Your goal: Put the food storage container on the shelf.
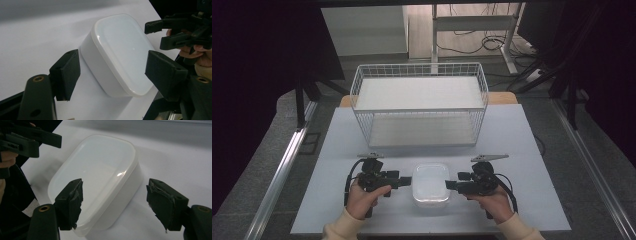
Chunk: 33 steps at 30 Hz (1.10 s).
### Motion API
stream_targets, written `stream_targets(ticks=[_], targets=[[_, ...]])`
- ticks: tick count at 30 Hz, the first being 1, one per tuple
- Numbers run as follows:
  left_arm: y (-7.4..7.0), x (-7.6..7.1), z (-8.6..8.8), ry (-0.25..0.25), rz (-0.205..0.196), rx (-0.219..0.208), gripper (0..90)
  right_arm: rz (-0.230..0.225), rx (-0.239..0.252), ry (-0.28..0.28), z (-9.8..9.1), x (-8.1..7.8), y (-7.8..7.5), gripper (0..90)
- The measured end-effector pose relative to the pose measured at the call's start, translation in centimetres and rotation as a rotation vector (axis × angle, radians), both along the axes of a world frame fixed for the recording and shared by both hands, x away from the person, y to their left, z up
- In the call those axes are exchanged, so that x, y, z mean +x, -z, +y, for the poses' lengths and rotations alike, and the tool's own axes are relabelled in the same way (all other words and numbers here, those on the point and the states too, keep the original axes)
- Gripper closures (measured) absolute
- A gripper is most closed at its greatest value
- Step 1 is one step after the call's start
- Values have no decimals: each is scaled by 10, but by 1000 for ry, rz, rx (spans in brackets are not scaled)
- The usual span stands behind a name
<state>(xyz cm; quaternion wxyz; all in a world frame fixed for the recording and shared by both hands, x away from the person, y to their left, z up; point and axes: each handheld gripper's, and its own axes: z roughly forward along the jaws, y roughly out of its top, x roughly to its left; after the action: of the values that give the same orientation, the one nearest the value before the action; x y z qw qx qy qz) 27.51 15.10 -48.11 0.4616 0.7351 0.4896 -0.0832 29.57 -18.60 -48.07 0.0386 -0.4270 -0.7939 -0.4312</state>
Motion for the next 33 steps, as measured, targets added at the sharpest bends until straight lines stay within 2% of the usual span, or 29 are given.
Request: stream_targets(ticks=[6, 9, 13, 19, 21, 24, 28, 31, 32, 33], targets=[[5, 3, -8, -13, 22, -26, 276, 17, 0, -1, 5, 1, 3, 305], [11, 6, -10, -10, 68, -85, 279, 31, 2, -1, 8, 2, 6, 314], [18, 9, -13, -8, 113, -115, 289, 55, 27, 9, 9, 3, 8, 324], [23, 11, -15, -2, 125, -110, 305, 89, 58, 26, 8, 5, 10, 351], [26, 11, -15, 4, 147, -139, 330, 102, 65, 29, 8, 5, 11, 360], [31, 13, -14, 10, 172, -158, 370, 119, 78, 31, 8, 6, 13, 375], [33, 12, -15, 25, 182, -191, 447, 161, 117, 38, 8, 7, 15, 453], [32, 11, -15, 4, 169, -169, 510, 189, 157, 82, 3, 8, 21, 582], [32, 11, -15, 1, 168, -168, 541, 218, 191, 95, -1, 9, 23, 622], [31, 10, -14, -4, 168, -165, 561, 226, 208, 101, -3, 10, 23, 657]])
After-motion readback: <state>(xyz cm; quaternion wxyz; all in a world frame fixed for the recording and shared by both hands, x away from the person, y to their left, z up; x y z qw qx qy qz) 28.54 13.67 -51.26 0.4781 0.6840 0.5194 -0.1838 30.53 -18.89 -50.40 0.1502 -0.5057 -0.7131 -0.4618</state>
